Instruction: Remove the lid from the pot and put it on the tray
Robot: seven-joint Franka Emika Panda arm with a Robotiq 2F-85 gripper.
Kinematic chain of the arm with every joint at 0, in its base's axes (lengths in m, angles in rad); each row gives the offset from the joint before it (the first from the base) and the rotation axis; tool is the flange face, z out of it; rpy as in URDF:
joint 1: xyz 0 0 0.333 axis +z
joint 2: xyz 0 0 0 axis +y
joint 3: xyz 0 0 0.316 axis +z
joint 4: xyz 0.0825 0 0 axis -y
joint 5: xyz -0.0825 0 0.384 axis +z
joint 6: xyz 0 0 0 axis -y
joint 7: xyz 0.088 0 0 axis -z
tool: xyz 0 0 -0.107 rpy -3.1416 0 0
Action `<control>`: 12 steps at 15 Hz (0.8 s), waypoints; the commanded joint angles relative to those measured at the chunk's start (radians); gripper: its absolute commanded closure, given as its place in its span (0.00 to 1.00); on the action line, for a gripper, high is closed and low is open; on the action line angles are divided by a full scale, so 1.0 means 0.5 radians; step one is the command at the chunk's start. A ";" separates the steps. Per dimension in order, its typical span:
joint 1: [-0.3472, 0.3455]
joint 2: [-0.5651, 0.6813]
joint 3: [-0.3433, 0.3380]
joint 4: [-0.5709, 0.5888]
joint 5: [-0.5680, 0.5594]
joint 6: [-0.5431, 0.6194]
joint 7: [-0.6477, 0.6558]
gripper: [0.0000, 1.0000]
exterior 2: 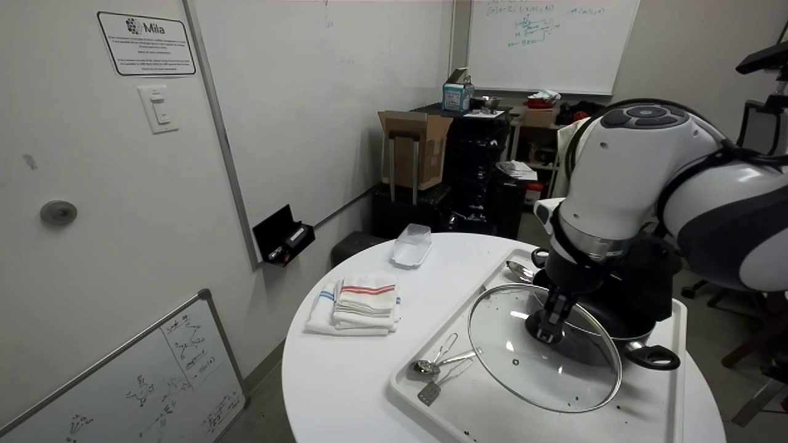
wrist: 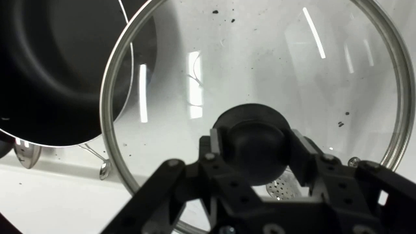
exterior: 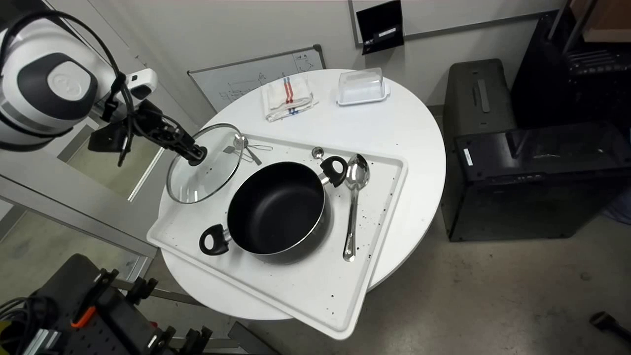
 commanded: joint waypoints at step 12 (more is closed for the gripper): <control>-0.047 0.621 0.058 0.406 0.181 0.174 -0.112 0.74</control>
